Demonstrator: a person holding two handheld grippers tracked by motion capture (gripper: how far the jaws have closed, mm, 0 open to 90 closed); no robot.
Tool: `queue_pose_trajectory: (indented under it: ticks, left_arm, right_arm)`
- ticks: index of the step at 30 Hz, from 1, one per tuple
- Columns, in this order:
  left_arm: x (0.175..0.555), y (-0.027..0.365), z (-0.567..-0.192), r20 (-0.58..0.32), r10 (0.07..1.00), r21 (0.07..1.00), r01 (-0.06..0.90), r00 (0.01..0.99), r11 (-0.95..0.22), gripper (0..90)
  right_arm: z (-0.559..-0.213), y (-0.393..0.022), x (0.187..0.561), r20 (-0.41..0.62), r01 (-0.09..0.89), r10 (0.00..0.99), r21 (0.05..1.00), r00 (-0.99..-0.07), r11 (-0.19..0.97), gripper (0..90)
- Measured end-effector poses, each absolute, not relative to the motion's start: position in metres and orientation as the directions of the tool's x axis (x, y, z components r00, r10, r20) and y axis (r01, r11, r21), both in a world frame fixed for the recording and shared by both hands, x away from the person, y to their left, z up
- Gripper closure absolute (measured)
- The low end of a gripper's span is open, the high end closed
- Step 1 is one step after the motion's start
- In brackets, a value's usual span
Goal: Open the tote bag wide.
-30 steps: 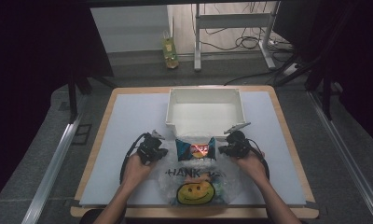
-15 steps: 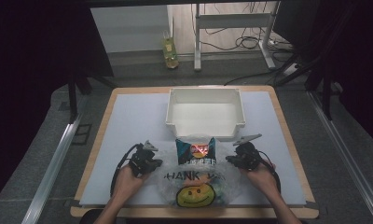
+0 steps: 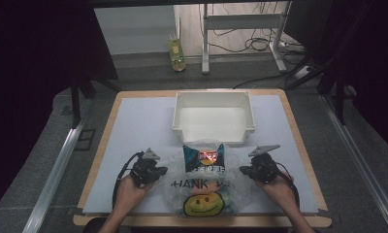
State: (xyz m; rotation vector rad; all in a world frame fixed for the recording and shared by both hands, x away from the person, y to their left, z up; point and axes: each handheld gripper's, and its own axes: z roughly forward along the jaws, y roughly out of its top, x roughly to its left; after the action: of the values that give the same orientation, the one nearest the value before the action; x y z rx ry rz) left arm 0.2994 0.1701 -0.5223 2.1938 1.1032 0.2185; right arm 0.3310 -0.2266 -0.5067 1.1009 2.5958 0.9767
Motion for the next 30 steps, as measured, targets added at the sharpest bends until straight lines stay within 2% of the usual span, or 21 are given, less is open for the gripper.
queue_pose_trajectory:
  ticks: [12,20,30]
  left_arm:
    - [0.294,0.173,-0.507,-0.156,0.756,0.674,0.628,0.635,-0.389,89.1]
    - [0.278,0.147,-0.489,-0.158,0.674,0.682,0.573,0.722,-0.454,87.5]
    - [0.246,0.14,-0.493,-0.234,0.597,0.673,0.571,0.767,-0.47,87.7]
  right_arm:
    - [-0.491,-0.232,0.327,0.126,0.577,0.689,0.664,-0.714,0.476,89.1]
    - [-0.469,-0.215,0.311,0.137,0.524,0.615,0.682,-0.777,0.51,89.0]
    - [-0.483,-0.208,0.279,0.164,0.518,0.558,0.641,-0.813,0.566,89.1]
